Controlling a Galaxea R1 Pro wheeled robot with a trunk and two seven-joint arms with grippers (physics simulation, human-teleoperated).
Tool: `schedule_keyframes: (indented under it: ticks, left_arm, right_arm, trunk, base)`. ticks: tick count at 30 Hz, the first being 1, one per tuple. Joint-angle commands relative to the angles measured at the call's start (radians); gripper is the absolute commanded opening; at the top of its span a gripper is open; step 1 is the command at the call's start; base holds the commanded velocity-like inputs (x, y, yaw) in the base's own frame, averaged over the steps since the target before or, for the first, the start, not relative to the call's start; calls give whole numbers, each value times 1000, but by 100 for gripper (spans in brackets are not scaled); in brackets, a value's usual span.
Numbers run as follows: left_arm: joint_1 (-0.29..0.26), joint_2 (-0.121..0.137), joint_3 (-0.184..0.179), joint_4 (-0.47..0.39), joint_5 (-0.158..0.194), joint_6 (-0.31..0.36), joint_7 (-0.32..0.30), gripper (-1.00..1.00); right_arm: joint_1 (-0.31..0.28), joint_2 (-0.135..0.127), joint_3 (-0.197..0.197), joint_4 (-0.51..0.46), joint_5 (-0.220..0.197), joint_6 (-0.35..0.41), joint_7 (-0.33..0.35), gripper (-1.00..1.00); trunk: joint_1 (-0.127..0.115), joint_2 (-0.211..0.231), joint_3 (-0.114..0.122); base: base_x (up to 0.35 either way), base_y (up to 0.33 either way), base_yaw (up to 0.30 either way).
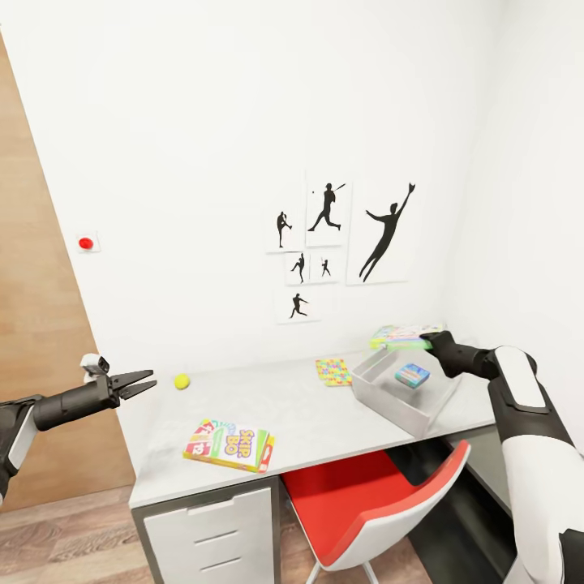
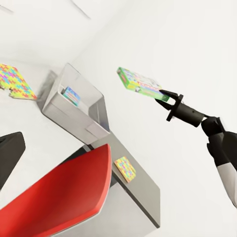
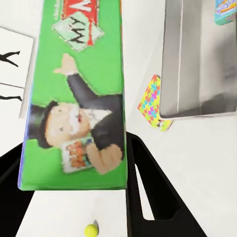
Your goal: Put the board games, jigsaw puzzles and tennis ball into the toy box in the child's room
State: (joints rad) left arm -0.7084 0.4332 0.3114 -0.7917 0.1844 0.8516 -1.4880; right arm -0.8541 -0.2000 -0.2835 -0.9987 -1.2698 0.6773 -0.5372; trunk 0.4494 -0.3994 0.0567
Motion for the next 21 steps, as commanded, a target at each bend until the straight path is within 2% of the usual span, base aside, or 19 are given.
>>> schedule_keyframes:
  ticks: [1,6,10,13,21]
  left_arm:
    - [0,0,0,0,0,11,-3,100]
    - [0,0,0,0,0,11,-3,100]
    - [0,1,0,0,-1,11,-4,100]
    - [0,2,1,0,1,11,-4,100]
    - [0,2,2,0,1,11,-5,100]
  right_arm:
    - [0,0,0,0,-13,-19,-10,-100]
    - [0,3,2,1,-14,-85,-25,-100]
    - [0,32,2,3,-13,-102,-81,-100]
    - [0,58,2,3,-12,-126,-97,-100]
    - [0,69,9,8,-13,-169,-114,-100]
  trunk:
    - [1,-1,-1]
    - [1,-1,-1]
    - [1,-1,-1]
    - [1,-1,-1]
    - [1,-1,-1]
  base:
    - [108,0,0]
    - [52,0,0]
    - [28,13,0]
    - [122,83,0]
    - [27,19,0]
